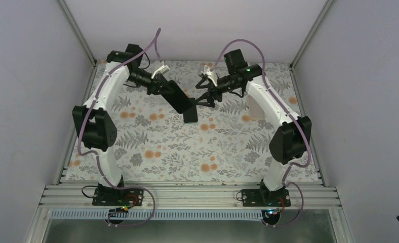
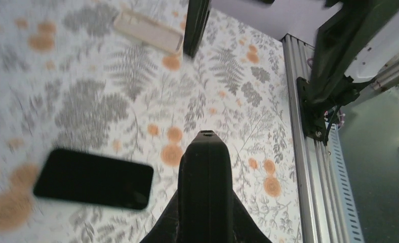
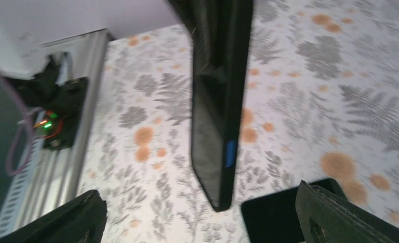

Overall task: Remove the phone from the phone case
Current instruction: Pick up the phone at the center of the board, then remove the phone case from the phone.

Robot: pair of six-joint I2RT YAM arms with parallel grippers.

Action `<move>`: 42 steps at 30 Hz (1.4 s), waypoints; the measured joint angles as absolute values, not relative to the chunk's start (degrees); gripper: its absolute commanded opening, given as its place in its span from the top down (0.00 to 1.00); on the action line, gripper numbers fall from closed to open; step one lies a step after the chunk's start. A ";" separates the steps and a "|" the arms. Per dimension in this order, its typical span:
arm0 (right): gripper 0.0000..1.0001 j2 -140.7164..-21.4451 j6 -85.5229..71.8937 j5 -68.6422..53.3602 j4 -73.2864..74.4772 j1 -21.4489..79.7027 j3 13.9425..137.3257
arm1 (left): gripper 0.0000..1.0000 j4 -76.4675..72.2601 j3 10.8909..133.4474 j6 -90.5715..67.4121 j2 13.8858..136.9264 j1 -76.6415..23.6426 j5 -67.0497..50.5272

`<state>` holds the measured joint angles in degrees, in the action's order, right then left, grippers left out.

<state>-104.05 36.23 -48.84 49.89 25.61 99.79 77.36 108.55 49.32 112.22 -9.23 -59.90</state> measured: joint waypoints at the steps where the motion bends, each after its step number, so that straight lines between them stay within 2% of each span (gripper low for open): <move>1: 0.07 -103.46 38.52 -51.27 51.92 24.60 99.79 | 0.98 77.41 109.62 49.54 111.07 -9.93 -59.90; 7: 0.08 -103.00 50.17 -60.93 61.58 23.90 97.78 | 0.98 77.43 114.87 49.74 104.29 -15.07 -60.16; 13: 0.12 -103.00 56.05 -63.90 64.47 23.07 94.65 | 0.98 77.89 114.24 49.06 101.25 -22.00 -60.07; 23: 0.11 -104.33 65.84 -66.59 74.11 22.15 96.18 | 0.98 73.43 109.10 48.95 95.15 -27.31 -54.94; 33: 0.11 -104.38 69.12 -65.36 76.71 19.33 96.49 | 0.98 71.42 106.02 49.08 87.26 -29.43 -47.07; 42: 0.10 -109.49 61.65 -61.60 69.45 11.09 104.60 | 0.98 78.22 103.59 48.80 83.26 -32.38 -52.80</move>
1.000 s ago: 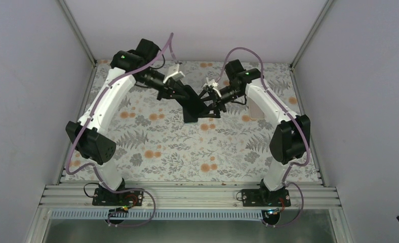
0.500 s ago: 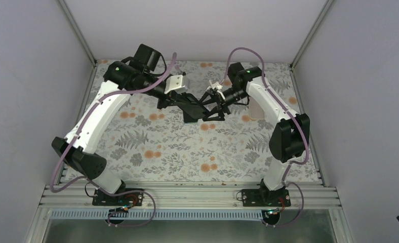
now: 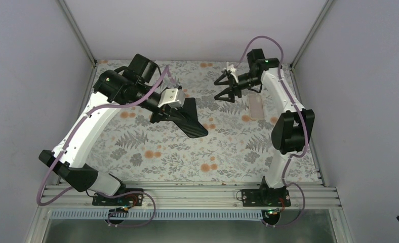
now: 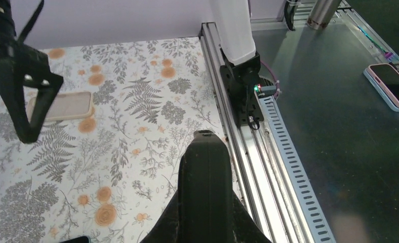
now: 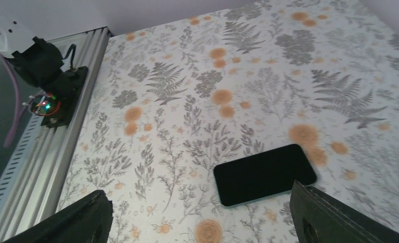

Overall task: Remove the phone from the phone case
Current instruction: Remove the phone case from the phone.

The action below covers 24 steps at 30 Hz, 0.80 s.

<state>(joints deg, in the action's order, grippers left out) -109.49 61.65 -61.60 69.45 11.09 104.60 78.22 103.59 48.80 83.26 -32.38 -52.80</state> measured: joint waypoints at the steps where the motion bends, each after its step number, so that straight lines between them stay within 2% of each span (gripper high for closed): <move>1: 0.10 -109.49 61.25 -61.43 69.19 10.61 105.06 | 0.98 78.37 103.42 48.80 83.26 -32.38 -52.80; 4: 0.10 -108.77 61.82 -61.32 69.78 10.11 105.03 | 0.98 78.54 102.87 48.82 83.29 -32.36 -52.49; 7: 0.10 -104.22 63.70 -60.64 70.28 11.38 97.97 | 0.98 78.56 102.87 48.84 83.31 -32.36 -52.25; 11: 0.10 -94.54 64.86 -59.46 72.10 17.17 87.99 | 0.98 78.56 102.87 48.84 84.05 -32.36 -52.07; 16: 0.11 -84.93 62.83 -60.03 70.46 23.40 82.39 | 0.98 78.54 102.87 48.86 85.08 -32.36 -51.66; 24: 0.14 -83.72 61.41 -60.71 69.73 24.38 80.23 | 0.98 78.56 102.91 48.86 85.14 -32.36 -51.05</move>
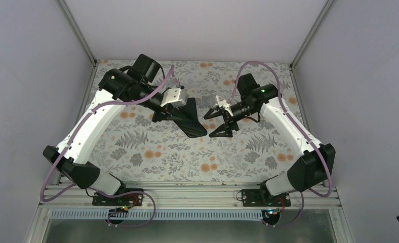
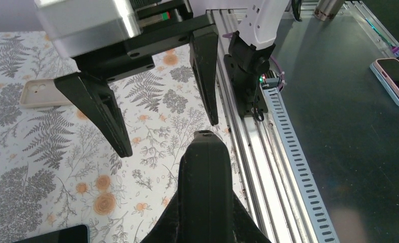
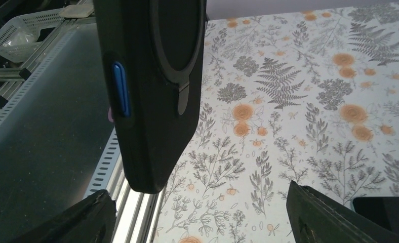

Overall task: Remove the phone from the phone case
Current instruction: Remove the phone case from the phone.

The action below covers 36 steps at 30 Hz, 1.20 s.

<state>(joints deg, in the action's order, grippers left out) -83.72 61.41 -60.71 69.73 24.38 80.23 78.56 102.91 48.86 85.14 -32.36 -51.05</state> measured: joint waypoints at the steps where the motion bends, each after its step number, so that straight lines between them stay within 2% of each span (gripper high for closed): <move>1: 0.14 -83.72 61.23 -60.82 69.52 24.47 79.77 | 0.98 78.54 102.98 48.84 85.14 -32.36 -51.05; 13: 0.15 -83.72 59.40 -61.25 66.41 25.10 78.11 | 0.98 78.54 103.59 48.77 86.15 -32.36 -51.09; 18: 0.19 -83.85 57.84 -61.21 64.90 25.10 78.13 | 0.98 78.54 103.61 48.62 86.17 -32.36 -51.24; 26: 0.16 -84.07 51.51 -57.69 58.89 25.04 77.95 | 0.98 78.06 103.61 48.66 86.17 -31.29 -49.56; 36: 0.16 -89.43 53.56 -56.86 63.09 24.29 84.23 | 0.98 76.12 103.59 48.86 86.17 -30.85 -47.57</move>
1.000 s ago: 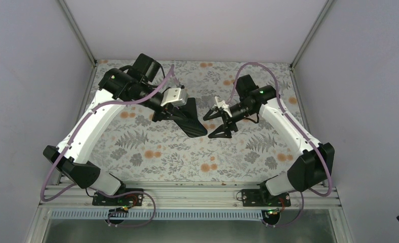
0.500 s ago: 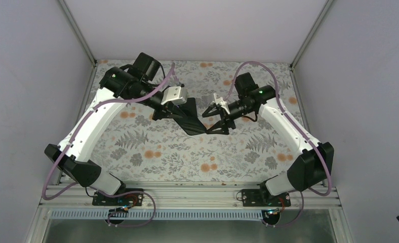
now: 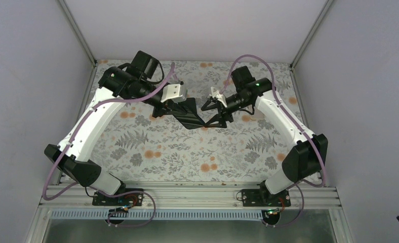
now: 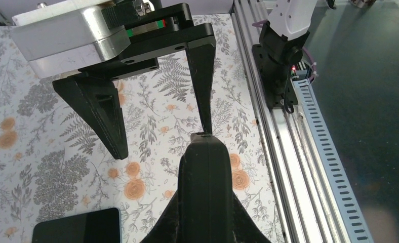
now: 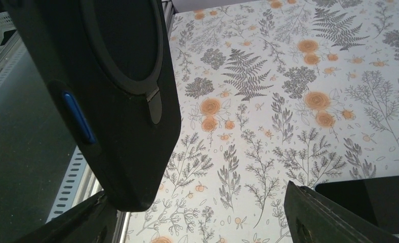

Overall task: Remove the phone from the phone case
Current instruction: Remove the phone case from the phone.

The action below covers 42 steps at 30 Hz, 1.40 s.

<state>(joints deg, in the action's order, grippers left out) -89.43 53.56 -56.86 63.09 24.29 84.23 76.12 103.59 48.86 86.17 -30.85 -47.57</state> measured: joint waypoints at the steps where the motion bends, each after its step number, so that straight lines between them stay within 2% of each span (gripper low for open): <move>1: 0.16 -89.52 53.60 -56.64 63.26 24.29 84.66 | 0.98 75.92 103.57 48.86 86.17 -30.85 -47.48; 42: 0.25 -89.43 57.36 -57.08 65.82 23.18 85.60 | 0.98 75.70 103.26 48.86 86.11 -31.14 -48.16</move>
<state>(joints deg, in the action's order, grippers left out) -89.43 57.36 -57.08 65.82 23.18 85.60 75.70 103.26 48.86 86.11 -31.14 -48.16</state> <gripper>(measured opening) 0.746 0.097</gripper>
